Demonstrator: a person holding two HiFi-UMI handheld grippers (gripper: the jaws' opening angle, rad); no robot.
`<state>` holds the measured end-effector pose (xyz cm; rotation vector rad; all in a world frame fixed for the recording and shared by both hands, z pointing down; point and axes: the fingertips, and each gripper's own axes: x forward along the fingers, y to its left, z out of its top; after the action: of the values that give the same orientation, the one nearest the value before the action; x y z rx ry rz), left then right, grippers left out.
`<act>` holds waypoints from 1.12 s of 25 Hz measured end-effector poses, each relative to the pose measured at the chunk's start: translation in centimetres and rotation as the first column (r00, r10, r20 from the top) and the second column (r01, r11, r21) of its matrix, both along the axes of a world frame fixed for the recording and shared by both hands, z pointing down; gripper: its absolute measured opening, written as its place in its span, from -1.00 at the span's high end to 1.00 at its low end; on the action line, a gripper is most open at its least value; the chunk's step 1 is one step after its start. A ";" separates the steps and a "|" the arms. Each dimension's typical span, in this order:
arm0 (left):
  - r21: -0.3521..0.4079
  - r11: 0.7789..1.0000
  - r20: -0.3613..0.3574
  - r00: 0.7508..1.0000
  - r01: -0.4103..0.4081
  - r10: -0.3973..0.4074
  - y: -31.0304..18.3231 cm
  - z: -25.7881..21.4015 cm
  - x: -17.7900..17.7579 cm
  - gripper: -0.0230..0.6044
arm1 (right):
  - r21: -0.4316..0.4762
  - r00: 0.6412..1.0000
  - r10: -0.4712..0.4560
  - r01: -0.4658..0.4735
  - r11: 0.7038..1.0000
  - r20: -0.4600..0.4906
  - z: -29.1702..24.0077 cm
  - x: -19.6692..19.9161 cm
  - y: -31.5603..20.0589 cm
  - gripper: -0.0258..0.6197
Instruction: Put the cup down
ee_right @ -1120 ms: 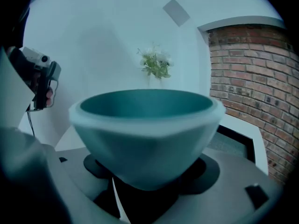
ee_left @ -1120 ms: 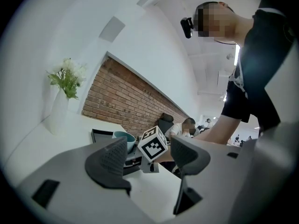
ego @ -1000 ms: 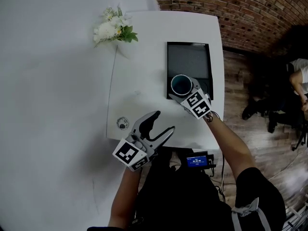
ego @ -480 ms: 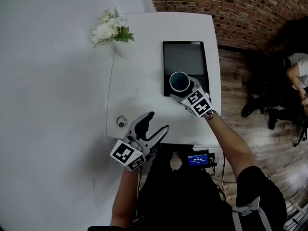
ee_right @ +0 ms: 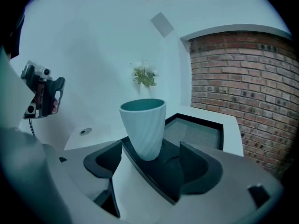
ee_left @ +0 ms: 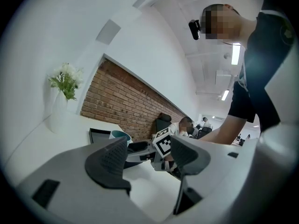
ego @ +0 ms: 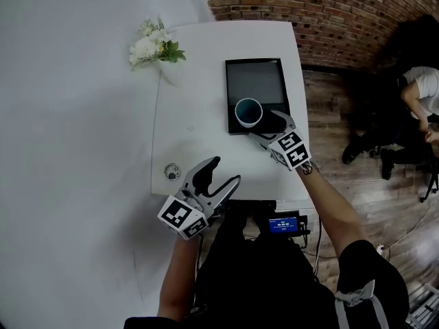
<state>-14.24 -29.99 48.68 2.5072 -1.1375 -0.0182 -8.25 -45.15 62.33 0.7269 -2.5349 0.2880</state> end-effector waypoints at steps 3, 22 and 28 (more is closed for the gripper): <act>0.001 1.000 0.002 1.000 -0.009 0.009 0.1 0.0 0.3 -0.02 | -0.013 0.998 0.027 -0.026 1.000 0.060 -1.2 1.1 0.6 -0.27; 0.081 0.992 -0.026 0.995 -0.096 0.099 -0.5 -2.2 3.5 0.15 | -0.159 0.802 0.234 -0.175 0.972 0.550 -13.9 7.5 6.1 0.87; 0.127 0.986 -0.064 0.991 -0.109 0.117 -0.9 -3.8 3.9 0.58 | -0.182 0.735 0.225 -0.139 0.973 0.639 -16.8 7.8 8.6 0.87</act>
<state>-10.30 -30.86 44.88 2.6533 -0.9923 -0.1500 -0.42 -36.58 45.53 0.9575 -3.0571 0.9076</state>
